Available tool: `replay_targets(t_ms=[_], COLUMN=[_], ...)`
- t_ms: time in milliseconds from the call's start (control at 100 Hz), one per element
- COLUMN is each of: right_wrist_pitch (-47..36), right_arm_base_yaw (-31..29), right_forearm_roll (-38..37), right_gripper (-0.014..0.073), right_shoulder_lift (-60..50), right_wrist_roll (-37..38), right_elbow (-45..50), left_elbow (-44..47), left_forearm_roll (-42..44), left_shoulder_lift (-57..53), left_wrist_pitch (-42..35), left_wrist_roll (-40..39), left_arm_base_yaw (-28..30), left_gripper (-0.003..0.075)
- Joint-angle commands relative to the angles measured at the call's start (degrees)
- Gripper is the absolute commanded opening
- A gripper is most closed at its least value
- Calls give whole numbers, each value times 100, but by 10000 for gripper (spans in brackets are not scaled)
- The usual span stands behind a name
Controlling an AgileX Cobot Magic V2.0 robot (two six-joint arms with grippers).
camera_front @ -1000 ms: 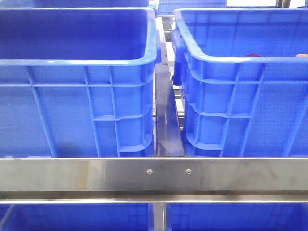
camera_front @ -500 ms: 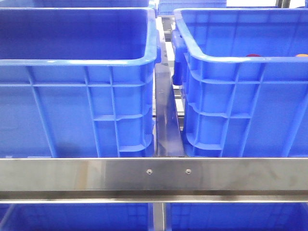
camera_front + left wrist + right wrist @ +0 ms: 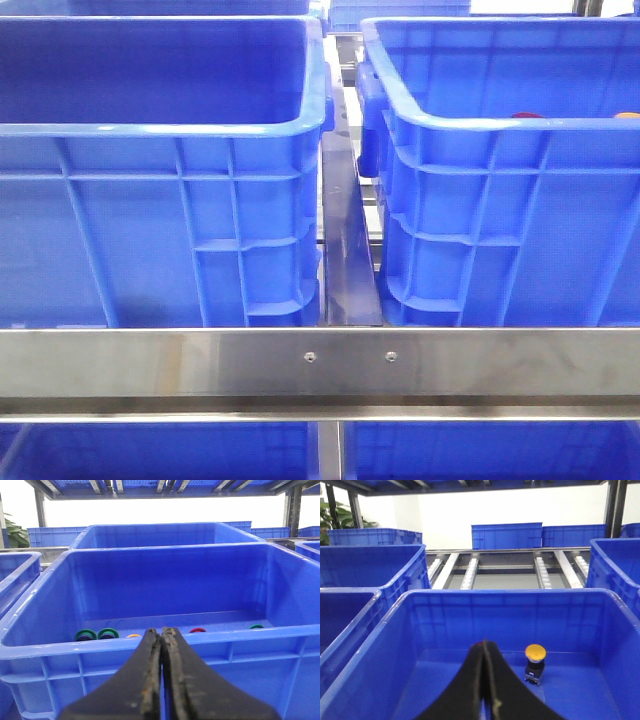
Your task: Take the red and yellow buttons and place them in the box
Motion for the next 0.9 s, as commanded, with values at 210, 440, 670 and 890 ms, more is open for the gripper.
replay_targets(t_ms=[210, 440, 670, 890], right_wrist_pitch=[-1685, -1759, -1772, -1798], right_arm_base_yaw=[2, 2, -16, -16], right_forearm_roll=[-130, -130, -111, -111], right_gripper=[-67, -67, -67, -67], right_shoulder_lift=[-835, -1592, -1752, -1752], right_wrist_roll=[114, 114, 114, 114], right_elbow=[1360, 2293, 2569, 2569], left_elbow=[282, 282, 282, 282], left_forearm_roll=[-4, -4, -4, -4], left_shoulder_lift=[-181, -181, -181, -181], left_wrist_pitch=[-463, -463, -463, -463], left_wrist_roll=[-59, -59, -59, -59], left_arm_base_yaw=[13, 13, 13, 13], left_gripper=[-19, -19, -19, -19])
